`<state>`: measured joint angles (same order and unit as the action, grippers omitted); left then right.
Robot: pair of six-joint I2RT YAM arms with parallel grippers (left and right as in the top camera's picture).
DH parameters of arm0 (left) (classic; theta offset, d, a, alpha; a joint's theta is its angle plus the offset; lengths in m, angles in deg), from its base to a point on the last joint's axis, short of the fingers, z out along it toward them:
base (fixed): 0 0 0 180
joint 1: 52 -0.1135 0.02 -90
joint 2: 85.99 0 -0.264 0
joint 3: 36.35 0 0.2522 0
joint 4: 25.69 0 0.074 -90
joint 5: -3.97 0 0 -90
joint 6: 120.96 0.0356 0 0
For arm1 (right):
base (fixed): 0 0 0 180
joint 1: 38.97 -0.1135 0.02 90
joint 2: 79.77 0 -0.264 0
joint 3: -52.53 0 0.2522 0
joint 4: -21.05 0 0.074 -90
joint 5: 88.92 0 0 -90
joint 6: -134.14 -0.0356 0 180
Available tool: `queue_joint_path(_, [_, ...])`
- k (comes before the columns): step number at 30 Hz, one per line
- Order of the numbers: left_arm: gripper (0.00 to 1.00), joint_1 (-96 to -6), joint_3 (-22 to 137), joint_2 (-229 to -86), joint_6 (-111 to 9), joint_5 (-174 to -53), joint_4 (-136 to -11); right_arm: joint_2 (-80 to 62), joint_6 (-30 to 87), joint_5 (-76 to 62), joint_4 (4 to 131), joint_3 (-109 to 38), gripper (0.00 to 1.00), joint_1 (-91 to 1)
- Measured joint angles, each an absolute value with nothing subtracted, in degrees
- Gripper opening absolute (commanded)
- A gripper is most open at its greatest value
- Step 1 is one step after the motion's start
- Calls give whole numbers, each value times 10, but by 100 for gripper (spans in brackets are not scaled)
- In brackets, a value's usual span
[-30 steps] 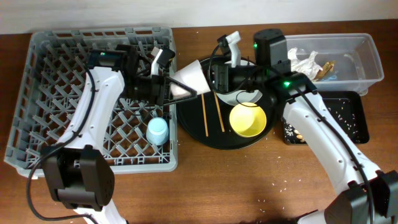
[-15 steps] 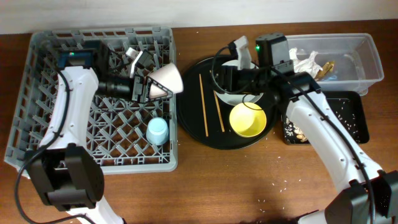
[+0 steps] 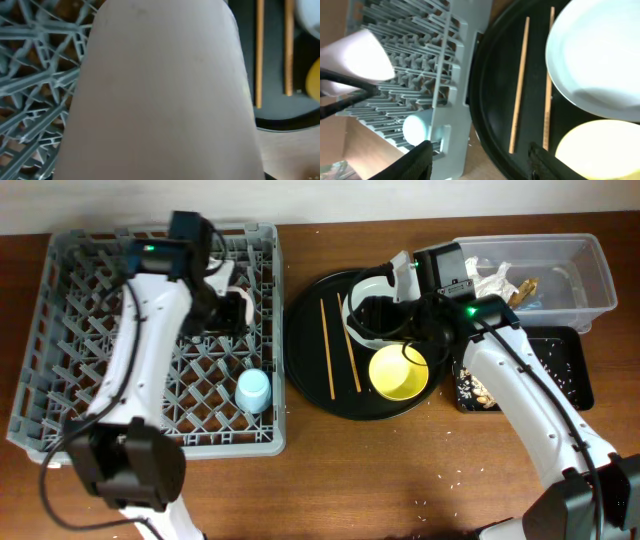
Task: Sort waste into correct bins and load items into the dishwasher rack
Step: 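Place the pink cup in the rack beside the blue cup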
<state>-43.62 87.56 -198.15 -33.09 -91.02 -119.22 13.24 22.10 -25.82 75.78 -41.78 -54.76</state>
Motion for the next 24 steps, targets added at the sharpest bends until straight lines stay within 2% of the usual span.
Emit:
queue_joint_path(8, [58, -415, 876, -2068, -338, -881, -1191, 132, 233, -246, 772, -418, 61, -548])
queue_joint_path(12, [83, -415, 876, -2080, -342, -874, -1185, 132, 234, -244, 772, -418, 61, -548])
queue_joint_path(15, [94, -413, 876, -2080, -343, -872, -1178, 132, 234, -244, 773, -418, 62, -548])
queue_joint_path(24, [92, -408, 882, -2080, -345, -871, -1176, 132, 236, -244, 773, -418, 62, -548])
